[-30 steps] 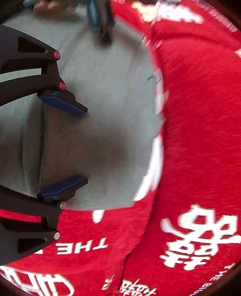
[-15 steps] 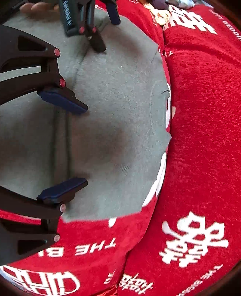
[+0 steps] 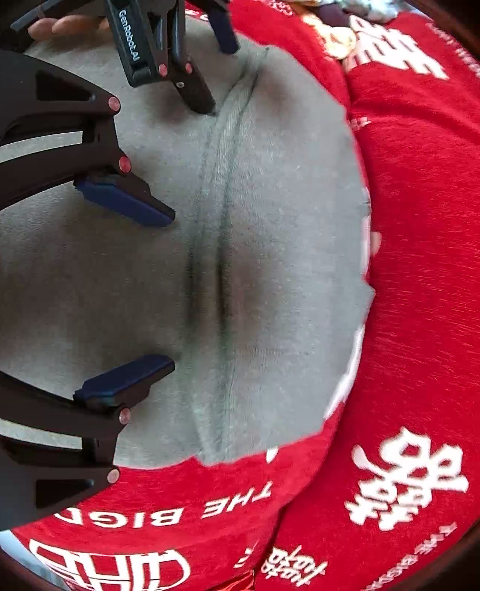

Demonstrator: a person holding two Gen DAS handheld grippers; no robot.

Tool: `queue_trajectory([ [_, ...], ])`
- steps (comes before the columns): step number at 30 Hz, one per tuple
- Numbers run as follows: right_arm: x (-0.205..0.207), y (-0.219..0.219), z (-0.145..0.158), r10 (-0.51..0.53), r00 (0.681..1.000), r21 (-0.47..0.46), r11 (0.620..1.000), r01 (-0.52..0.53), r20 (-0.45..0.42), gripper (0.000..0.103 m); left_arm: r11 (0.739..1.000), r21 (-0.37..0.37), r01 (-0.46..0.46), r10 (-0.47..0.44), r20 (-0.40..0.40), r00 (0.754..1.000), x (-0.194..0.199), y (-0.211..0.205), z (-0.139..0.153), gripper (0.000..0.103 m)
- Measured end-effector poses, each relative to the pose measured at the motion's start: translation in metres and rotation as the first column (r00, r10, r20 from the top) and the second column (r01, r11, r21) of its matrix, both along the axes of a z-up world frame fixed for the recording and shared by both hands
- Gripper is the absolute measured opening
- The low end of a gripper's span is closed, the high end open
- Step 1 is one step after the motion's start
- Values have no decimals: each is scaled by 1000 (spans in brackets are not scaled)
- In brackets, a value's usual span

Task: Fold small clothes
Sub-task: 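Move both grippers to the sweater hem and close them on it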

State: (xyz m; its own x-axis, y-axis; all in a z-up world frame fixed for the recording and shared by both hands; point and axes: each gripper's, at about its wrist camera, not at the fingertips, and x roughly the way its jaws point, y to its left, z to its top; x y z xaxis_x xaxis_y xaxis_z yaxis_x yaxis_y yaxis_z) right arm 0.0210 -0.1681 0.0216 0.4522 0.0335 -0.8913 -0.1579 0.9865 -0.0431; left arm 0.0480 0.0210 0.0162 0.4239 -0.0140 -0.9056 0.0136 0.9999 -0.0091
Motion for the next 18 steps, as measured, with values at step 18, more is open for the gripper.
queue_trajectory([
  [18, -154, -31, 1, 138, 971, -20, 990, -137, 193, 84, 999, 12, 49, -50, 93, 994, -130, 15, 3, 102],
])
